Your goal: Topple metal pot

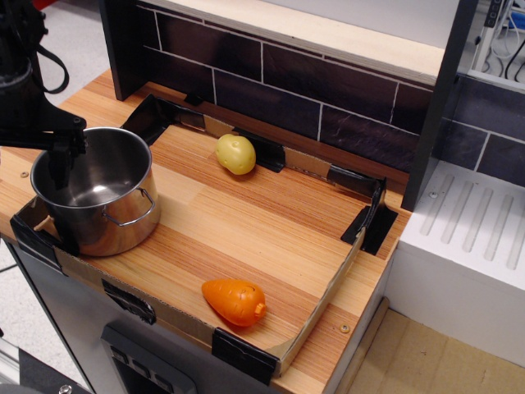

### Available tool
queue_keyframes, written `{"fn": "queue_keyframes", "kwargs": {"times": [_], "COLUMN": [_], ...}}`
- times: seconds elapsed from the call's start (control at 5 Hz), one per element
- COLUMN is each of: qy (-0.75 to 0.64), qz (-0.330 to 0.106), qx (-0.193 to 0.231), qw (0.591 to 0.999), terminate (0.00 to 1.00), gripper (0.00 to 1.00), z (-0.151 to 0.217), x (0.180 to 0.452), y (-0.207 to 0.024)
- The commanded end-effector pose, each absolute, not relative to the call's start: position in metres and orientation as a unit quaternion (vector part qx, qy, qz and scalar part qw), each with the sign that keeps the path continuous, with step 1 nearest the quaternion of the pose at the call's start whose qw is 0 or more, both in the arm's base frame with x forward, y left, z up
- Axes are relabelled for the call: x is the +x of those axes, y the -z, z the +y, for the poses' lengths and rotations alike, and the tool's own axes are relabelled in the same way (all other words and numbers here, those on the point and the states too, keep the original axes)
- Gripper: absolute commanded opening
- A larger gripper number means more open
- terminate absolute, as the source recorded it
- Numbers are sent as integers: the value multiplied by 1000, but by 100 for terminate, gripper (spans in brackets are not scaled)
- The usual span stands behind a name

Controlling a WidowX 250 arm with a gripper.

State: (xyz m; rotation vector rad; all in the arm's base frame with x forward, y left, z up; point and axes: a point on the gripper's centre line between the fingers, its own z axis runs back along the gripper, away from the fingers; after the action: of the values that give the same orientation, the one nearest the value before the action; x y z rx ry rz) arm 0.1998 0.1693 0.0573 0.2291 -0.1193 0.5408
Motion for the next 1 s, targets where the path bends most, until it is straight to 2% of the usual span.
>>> {"fn": "queue_keyframes", "kwargs": {"times": [0.0,0.2,0.6,0.8], "qy": [-266,-270,-297,-320], "qz": [-80,-79,-52,-39], "qx": [114,120,120,134], "qw": [954,952,946,937], "terminate": [0,0,0,0], "gripper": [0,0,0,0], "z": [172,168,158,153], "x": [205,209,215,220], "y": [-66,-67,-79,-87]}}
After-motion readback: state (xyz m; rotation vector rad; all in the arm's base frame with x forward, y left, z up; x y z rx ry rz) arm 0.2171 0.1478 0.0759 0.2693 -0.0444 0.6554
